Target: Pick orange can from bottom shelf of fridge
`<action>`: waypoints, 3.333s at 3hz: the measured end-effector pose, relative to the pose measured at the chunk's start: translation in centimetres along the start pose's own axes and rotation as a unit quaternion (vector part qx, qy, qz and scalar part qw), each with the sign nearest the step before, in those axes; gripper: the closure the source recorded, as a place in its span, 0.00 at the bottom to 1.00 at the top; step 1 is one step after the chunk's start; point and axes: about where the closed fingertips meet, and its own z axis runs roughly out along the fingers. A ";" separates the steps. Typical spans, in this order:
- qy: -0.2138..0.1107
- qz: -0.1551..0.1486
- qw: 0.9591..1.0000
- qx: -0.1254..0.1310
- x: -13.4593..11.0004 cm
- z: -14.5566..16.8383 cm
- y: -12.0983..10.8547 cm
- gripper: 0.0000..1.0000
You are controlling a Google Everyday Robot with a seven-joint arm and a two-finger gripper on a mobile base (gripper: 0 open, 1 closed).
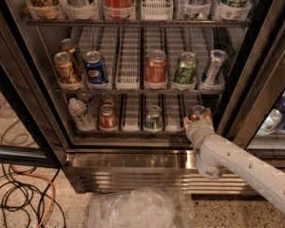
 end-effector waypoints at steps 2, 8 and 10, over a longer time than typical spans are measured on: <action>-0.028 0.054 0.998 -0.025 -2.5 -2.1 -0.7 1.00; -0.055 0.117 0.957 -0.259 -9.3 -12.6 6.5 1.00; -0.085 0.177 0.903 -0.382 -11.3 -17.1 9.1 1.00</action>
Offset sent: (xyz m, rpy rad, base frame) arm -0.0276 0.0224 0.0787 0.3453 -0.0881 0.1105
